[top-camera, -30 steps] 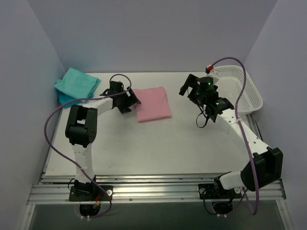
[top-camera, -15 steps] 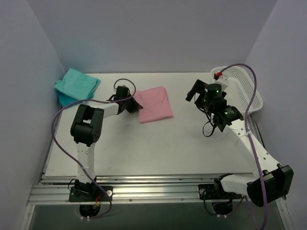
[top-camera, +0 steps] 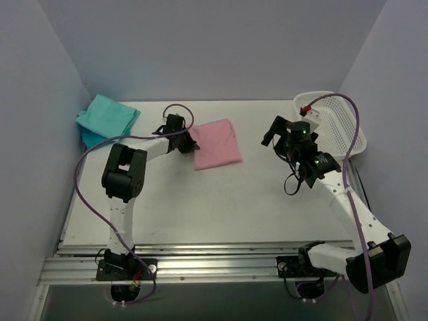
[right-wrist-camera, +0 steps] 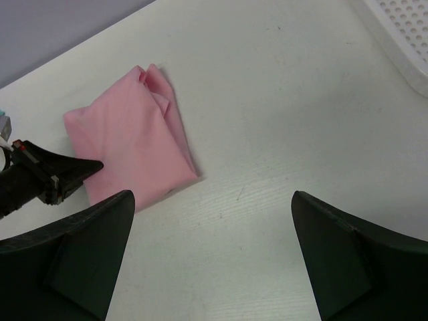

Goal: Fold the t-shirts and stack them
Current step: Put the neatly folded tshirt into the corner of the board with the left arm

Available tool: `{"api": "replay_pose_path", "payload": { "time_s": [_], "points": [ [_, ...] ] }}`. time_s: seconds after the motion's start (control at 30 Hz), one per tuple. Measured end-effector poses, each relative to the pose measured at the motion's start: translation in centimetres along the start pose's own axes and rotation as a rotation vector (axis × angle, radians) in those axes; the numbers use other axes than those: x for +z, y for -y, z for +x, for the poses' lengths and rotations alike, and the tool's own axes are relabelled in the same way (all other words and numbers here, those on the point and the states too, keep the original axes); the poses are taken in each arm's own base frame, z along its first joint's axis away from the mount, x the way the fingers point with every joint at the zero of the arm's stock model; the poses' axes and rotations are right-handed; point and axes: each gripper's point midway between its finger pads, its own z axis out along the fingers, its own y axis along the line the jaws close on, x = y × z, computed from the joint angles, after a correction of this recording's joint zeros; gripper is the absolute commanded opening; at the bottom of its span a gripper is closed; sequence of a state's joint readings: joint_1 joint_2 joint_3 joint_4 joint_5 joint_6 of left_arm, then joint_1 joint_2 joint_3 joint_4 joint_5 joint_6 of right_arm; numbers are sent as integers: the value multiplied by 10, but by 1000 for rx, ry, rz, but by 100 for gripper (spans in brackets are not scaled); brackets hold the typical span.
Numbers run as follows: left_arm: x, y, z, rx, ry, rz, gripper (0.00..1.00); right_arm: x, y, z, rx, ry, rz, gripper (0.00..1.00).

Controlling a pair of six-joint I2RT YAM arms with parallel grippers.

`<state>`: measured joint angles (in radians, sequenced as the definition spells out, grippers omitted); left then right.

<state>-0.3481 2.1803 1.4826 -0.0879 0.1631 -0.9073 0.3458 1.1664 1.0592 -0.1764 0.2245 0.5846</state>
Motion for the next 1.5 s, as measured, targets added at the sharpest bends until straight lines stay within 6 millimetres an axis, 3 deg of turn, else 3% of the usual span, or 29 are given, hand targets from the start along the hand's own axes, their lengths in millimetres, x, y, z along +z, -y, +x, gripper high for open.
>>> {"api": "replay_pose_path", "payload": {
  "time_s": [0.13,0.3,0.4,0.5,0.7,0.83,1.07,1.37,1.5],
  "points": [
    [-10,9,-23,120,-27,-50,2,1,0,1,0,-2,-1,100],
    [-37,22,-78,239,19,-54,2,4,0,12,1,-19,-24,100],
    [-46,22,-113,280,50,-71,2,6,2,23,-3,-42,-32,100],
    [-43,8,-140,298,62,-101,2,6,6,33,-3,-61,-36,100],
    [-34,-43,-151,289,0,-212,2,3,9,42,-5,-77,-48,100],
    [-34,-58,-161,286,-16,-245,2,2,8,44,-8,-82,-59,100],
    [-52,-55,-197,292,51,-241,2,3,9,53,-18,-96,-79,100],
    [-66,-65,-210,287,66,-274,2,5,6,60,-17,-109,-109,100],
    [-76,-62,-225,289,103,-262,2,6,6,63,-18,-112,-114,100]
  ]
}}
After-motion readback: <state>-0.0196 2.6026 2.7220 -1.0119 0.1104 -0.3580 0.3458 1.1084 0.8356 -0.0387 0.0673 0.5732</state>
